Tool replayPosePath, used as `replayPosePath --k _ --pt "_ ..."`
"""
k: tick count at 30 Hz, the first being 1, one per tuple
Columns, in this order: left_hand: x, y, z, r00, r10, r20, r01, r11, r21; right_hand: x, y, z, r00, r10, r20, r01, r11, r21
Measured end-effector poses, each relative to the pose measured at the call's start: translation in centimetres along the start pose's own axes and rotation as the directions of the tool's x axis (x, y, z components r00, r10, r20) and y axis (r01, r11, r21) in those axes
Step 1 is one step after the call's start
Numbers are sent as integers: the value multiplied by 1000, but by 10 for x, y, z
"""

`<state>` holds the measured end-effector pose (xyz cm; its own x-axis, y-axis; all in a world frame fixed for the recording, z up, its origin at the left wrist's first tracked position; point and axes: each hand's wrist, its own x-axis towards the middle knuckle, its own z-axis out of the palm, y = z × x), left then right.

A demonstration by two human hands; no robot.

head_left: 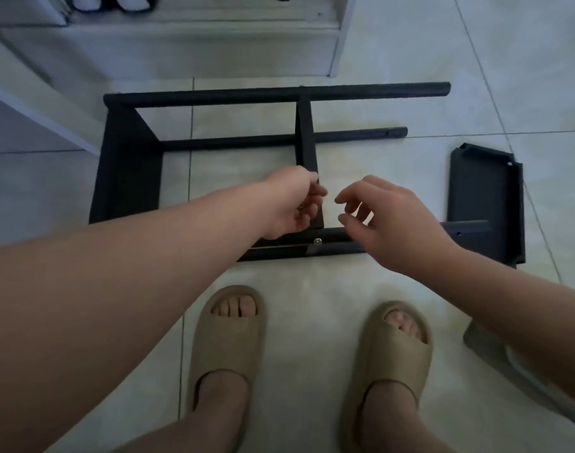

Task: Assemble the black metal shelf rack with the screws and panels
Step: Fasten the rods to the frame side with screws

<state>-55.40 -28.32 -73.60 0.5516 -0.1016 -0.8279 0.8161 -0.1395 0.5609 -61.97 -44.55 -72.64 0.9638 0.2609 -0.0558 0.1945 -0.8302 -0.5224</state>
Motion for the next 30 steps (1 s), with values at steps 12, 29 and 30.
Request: replayPosePath --k 12,29,30 --pt "64 -31 -22 949 302 89 -299 777 554 15 30 55 967 138 212 -125 989 -76" --pt "36 -70 -30 901 29 433 -298 766 570 -50 16 78 958 195 212 -195 981 -19" --pt "35 -71 -32 889 11 458 -291 785 547 -49 18 78 965 147 216 -137 989 -58"
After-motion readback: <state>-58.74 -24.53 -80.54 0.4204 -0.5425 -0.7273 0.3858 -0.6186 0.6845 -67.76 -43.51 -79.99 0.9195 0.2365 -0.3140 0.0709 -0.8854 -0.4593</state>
